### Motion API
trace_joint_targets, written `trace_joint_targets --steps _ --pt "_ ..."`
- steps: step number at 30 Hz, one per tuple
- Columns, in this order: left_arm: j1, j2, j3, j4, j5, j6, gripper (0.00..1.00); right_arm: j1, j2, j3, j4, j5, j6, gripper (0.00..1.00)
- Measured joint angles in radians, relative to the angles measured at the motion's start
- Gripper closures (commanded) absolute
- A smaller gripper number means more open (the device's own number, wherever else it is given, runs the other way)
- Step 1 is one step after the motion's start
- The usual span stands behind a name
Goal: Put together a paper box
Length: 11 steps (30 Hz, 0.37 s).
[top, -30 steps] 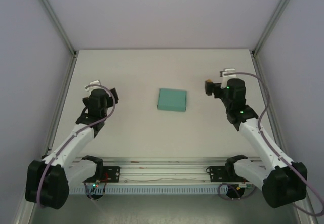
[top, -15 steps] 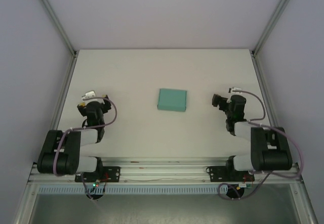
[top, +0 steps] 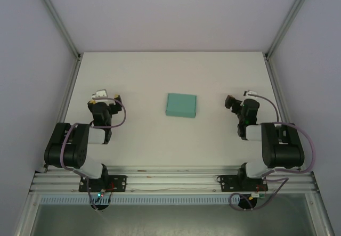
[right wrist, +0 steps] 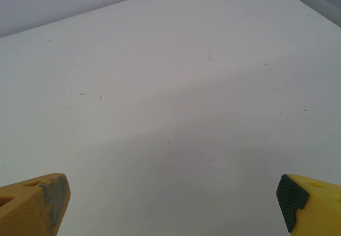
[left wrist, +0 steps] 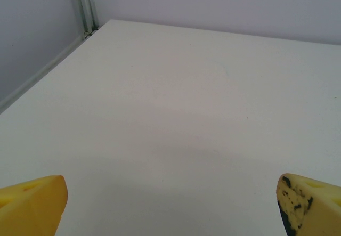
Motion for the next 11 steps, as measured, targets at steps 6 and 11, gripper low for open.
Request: trace_joint_targets --steps 6,11 --pt "0.0 0.0 0.0 -0.007 0.005 0.0 0.0 0.0 0.0 0.0 0.0 0.009 0.004 0.0" --pt "0.0 0.0 0.0 -0.009 0.01 0.0 0.0 0.0 0.0 0.0 0.0 0.011 0.004 0.0"
